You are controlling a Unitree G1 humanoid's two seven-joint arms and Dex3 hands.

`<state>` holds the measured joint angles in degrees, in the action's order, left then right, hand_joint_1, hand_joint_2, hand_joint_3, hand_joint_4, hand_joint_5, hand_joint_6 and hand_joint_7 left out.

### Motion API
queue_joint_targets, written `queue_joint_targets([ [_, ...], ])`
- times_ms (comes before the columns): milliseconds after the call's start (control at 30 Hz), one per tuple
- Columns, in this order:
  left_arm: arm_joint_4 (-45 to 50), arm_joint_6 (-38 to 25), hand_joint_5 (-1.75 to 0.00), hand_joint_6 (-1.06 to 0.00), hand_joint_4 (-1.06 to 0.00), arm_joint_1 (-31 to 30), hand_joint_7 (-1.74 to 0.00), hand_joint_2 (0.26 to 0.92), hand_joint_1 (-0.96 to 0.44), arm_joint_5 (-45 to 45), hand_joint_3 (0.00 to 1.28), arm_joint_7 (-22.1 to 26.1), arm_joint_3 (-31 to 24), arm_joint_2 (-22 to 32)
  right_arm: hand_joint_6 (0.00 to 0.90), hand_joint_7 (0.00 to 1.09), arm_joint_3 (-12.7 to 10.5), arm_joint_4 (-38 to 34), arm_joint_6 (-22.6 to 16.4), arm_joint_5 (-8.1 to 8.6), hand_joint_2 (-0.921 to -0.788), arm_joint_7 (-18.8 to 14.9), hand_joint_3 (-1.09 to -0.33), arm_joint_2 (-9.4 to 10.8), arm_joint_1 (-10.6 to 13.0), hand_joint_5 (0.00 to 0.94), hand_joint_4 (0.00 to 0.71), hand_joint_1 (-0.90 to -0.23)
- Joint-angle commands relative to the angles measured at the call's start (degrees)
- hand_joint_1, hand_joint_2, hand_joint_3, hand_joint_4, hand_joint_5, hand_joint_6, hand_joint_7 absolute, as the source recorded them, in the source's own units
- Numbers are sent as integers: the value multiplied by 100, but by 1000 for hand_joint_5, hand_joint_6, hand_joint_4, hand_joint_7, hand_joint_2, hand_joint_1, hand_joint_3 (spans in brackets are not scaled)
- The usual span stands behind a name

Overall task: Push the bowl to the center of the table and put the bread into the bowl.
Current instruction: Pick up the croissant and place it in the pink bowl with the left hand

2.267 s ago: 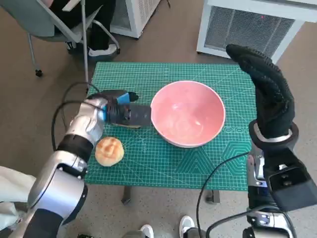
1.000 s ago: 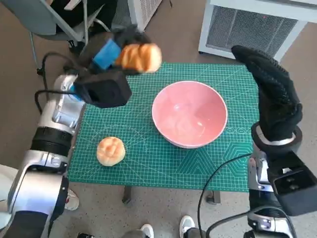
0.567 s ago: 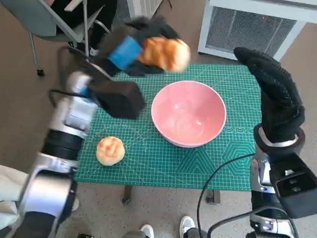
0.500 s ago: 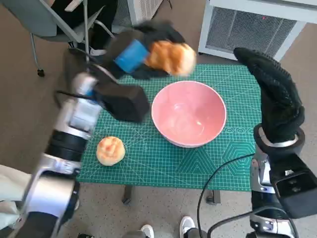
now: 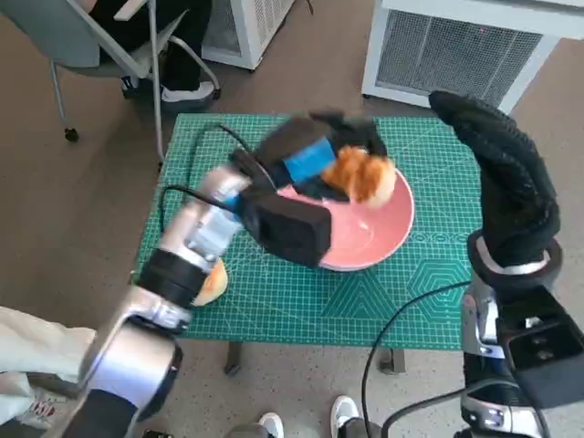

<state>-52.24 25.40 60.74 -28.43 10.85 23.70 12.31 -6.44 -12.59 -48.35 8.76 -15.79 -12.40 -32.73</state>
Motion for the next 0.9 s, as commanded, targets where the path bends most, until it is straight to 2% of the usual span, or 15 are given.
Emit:
queue_joint_targets([
  [33,-441,69,-633,-345,-316,208,-1141,890,-154,-244,215,148,231,-27,-1,662,-15,80,42,-54,-921,38,-775,-25,163,7,276,-544],
  [67,-497,-22,-520,-306,-289,216,-1013,884,-150,-333,201,256,315,-2,-1,661,-26,88,43,-46,-921,40,-775,-33,174,7,275,-545],
  [100,-538,-83,-332,-195,-184,225,-770,863,-179,-394,170,331,374,15,-1,658,-32,96,45,-42,-921,43,-775,-37,182,7,275,-545],
  [167,-559,-218,-136,-80,-75,243,-483,834,-230,-483,127,527,457,43,-1,654,-45,119,54,-41,-921,54,-775,-45,200,7,275,-546],
  [233,-535,-264,-69,-40,-38,249,-368,820,-281,-556,105,633,516,77,-1,652,-52,151,65,-53,-921,69,-775,-45,220,6,275,-546],
  [400,-396,-105,-11,-6,-6,146,-222,820,-427,-669,74,646,574,247,-1,649,-52,203,90,-77,-921,102,-775,-27,250,8,279,-546],
  [533,-279,194,-1,-1,0,-22,-55,864,-531,-553,59,550,460,407,-1,648,-43,241,112,-124,-921,148,-775,-10,266,10,283,-546],
  [700,-8,702,1,1,1,-263,-8,906,-594,-474,57,221,289,712,-1,648,-28,271,138,-159,-921,197,-774,8,274,10,284,-546],
  [900,788,1375,1,-26,1,-761,-14,919,-569,-206,79,4,-144,1317,-1,648,-23,345,169,-155,-921,223,-773,15,303,9,284,-546],
])
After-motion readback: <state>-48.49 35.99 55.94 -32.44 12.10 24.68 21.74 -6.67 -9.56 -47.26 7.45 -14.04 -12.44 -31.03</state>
